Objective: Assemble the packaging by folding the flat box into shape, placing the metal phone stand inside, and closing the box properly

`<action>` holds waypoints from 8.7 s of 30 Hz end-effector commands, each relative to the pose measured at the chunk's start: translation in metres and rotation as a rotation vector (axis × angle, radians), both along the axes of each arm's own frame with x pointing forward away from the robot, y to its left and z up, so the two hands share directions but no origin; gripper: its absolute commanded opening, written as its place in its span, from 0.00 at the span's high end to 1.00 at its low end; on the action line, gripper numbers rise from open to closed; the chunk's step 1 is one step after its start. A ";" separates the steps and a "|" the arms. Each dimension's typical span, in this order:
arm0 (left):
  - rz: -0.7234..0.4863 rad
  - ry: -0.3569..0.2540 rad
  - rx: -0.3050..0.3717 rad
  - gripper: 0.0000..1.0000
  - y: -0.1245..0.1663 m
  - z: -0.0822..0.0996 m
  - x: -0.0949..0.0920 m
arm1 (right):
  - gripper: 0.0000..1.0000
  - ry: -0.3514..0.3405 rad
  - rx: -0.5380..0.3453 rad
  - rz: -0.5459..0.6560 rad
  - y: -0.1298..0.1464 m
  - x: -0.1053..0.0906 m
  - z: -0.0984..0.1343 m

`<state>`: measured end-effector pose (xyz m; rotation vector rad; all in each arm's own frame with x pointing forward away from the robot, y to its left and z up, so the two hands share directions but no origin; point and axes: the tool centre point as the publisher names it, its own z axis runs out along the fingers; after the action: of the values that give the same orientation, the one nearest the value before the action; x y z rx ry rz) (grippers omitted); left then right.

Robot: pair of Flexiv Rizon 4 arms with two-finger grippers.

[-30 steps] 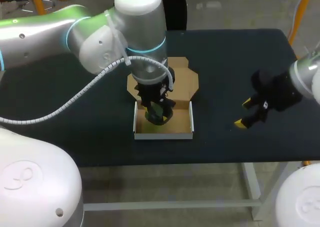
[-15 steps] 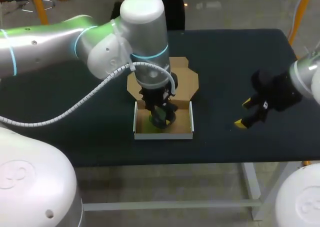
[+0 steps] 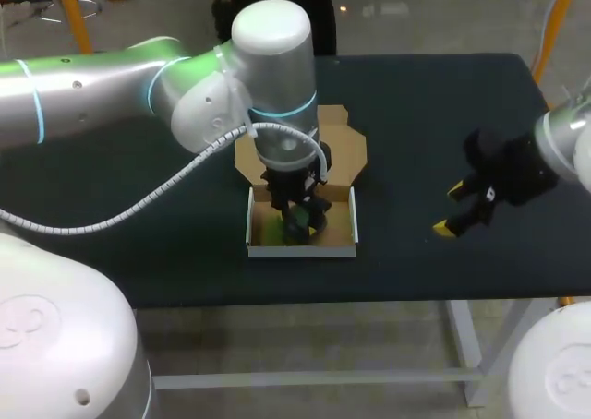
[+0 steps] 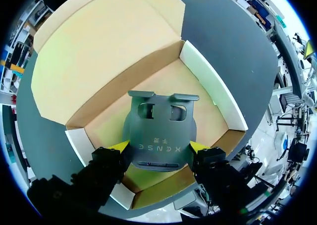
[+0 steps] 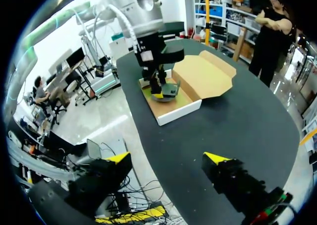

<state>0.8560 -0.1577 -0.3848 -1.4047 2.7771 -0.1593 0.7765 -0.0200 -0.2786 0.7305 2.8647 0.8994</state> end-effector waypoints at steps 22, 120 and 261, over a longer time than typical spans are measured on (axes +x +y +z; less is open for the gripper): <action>0.201 0.067 -0.017 0.00 -0.005 0.022 0.003 | 0.00 0.002 0.005 0.004 -0.001 0.000 0.001; 0.648 -0.042 -0.050 0.00 -0.014 0.023 -0.079 | 0.00 0.002 0.005 0.004 -0.001 0.000 0.001; -0.230 0.098 -0.980 0.57 0.085 0.036 0.118 | 0.08 0.118 -0.325 0.283 0.066 0.091 0.061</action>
<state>0.9716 -0.0723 -0.3475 -1.1566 3.0213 -1.6568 0.8653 0.0426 -0.2211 0.3653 3.1511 0.4152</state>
